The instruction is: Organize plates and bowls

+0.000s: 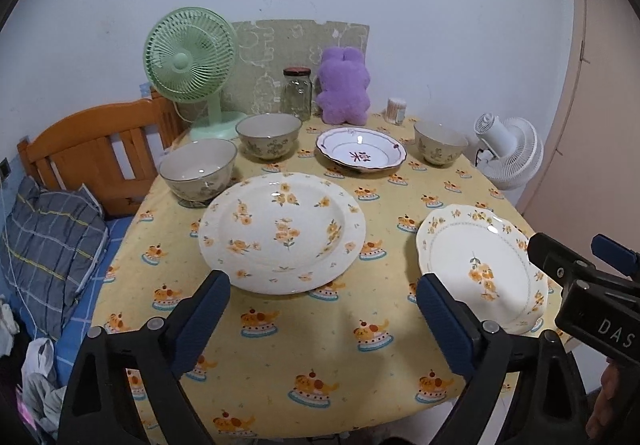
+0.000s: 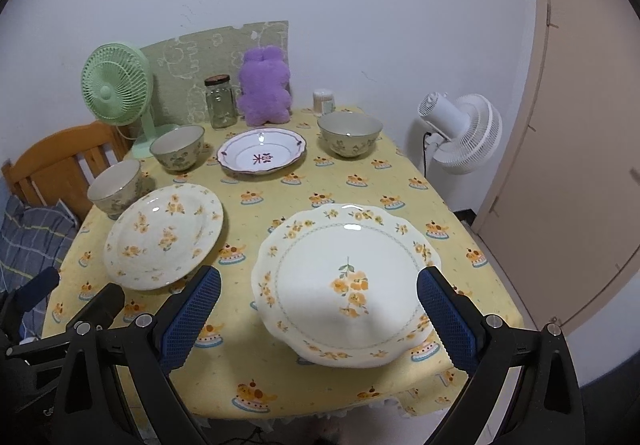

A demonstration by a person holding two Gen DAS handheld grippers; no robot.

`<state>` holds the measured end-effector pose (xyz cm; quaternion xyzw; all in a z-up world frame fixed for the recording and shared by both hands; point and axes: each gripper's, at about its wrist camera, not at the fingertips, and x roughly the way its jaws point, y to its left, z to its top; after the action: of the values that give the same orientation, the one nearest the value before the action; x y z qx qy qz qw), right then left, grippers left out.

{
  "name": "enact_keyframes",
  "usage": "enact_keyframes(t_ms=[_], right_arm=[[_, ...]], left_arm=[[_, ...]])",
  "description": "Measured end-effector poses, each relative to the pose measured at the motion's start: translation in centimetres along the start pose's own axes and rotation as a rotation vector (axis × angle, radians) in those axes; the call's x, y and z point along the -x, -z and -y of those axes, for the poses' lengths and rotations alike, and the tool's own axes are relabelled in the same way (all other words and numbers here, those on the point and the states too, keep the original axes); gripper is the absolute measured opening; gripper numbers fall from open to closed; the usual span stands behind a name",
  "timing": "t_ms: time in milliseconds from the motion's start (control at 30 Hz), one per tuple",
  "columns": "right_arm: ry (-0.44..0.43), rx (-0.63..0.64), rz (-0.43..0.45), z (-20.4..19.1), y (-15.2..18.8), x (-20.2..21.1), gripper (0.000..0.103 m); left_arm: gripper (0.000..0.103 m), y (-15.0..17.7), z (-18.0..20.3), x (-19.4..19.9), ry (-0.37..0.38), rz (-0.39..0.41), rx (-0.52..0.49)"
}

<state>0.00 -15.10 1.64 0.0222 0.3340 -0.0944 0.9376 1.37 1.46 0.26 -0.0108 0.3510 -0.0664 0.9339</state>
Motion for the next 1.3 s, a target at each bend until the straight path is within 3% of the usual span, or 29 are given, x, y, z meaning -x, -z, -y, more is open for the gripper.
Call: enact_keyframes(t_ms=[333,733,1100,1167,1300], right_arm=[[0.009,-0.006,-0.032,2.8,-1.3,-4.0,0.097],[-0.049,0.032,-0.141,8.7,-3.8,-11.7,0.09],[-0.056,0.004,-0.307,12.3,-1.8,-16.8,0.081],[-0.06,-0.004,-0.325,12.5,-1.4,-17.2,0.078],[-0.063,-0.021,-0.363,12.6,-0.6,-17.9,0.069]], left_arm=[[0.09,-1.3,3.7,-4.1,0.014,-0.042,-0.032],[0.083,-2.7,9.8,-11.0,-0.014,-0.161,0.008],[0.077,-1.9,12.6,-15.4,-0.052,-0.271,0.021],[0.07,-1.6,12.9,-16.0,-0.047,-0.297,0.01],[0.067,-1.1,13.6,-16.8,-0.032,-0.335,-0.025]])
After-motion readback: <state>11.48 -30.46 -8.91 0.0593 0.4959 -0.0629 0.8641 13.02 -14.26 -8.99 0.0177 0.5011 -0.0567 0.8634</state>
